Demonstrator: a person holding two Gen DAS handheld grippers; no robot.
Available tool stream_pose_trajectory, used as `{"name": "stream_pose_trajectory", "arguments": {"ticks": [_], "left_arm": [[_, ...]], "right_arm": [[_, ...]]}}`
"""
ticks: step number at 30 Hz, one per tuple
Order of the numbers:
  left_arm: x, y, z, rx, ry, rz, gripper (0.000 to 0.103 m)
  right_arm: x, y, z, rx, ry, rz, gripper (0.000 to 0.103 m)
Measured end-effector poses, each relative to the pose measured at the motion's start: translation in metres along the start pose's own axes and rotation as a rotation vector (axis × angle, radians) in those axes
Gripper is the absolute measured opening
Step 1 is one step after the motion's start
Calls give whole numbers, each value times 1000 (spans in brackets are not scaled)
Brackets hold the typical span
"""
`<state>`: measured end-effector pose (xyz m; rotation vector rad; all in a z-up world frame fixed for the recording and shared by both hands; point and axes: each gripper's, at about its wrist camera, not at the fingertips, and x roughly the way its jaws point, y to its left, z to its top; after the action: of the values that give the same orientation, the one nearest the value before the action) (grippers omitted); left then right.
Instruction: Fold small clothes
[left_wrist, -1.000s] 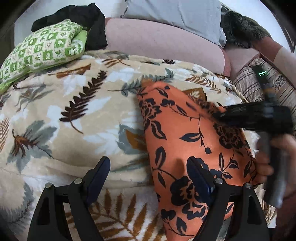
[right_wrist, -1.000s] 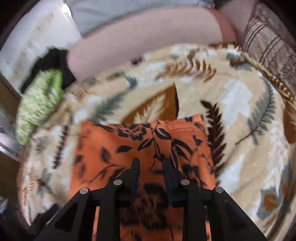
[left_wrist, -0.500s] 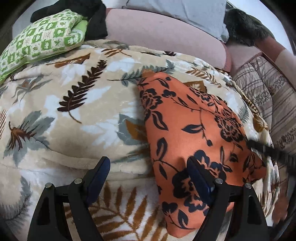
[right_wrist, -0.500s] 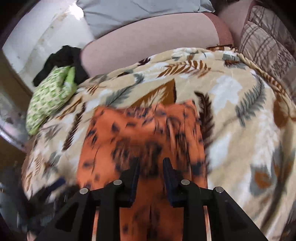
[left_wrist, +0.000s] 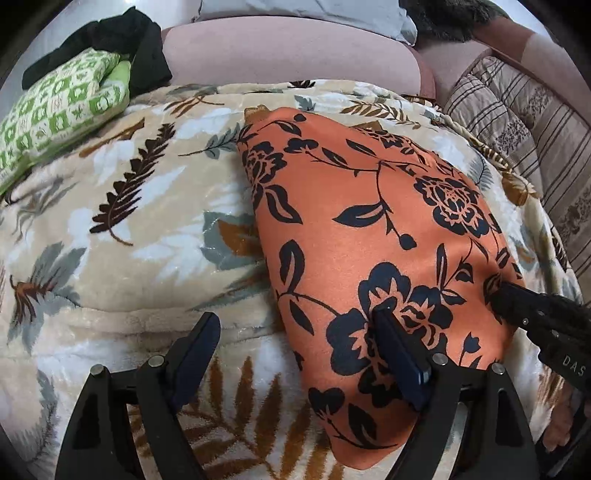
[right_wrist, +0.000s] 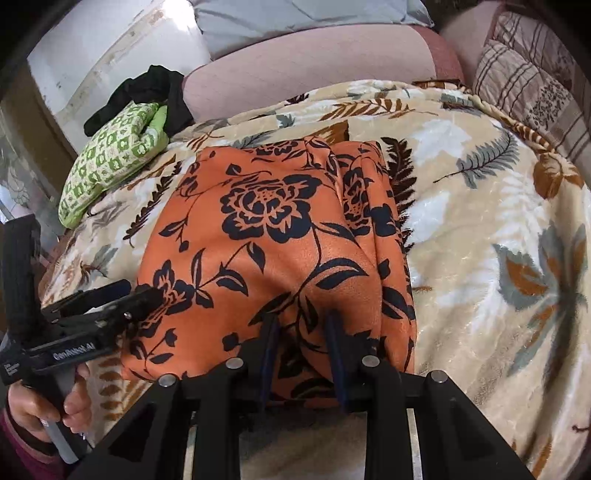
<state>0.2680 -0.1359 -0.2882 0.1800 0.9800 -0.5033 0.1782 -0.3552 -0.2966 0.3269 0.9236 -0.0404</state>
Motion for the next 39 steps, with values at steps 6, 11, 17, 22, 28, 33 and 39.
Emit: {"name": "stream_pose_trajectory", "arguments": {"ticks": [6, 11, 17, 22, 28, 33, 39], "left_arm": [[-14, -1, 4, -5, -19, 23, 86], [-42, -8, 12, 45, -148, 121, 86], [-14, -10, 5, 58, -20, 110, 86], [-24, -4, 11, 21, -26, 74, 86], [-28, 17, 15, -90, -41, 25, 86], [2, 23, 11, -179, 72, -131, 86], [-15, 16, 13, -132, 23, -71, 86]], "right_arm": [[-10, 4, 0, -35, -20, 6, 30], [-35, 17, 6, -93, -133, -40, 30], [-7, -6, 21, 6, -9, -63, 32], [-20, -11, 57, 75, -72, 19, 32], [6, 21, 123, 32, -40, 45, 32], [47, 4, 127, 114, 61, 56, 32], [51, 0, 105, 87, 70, 56, 32]]}}
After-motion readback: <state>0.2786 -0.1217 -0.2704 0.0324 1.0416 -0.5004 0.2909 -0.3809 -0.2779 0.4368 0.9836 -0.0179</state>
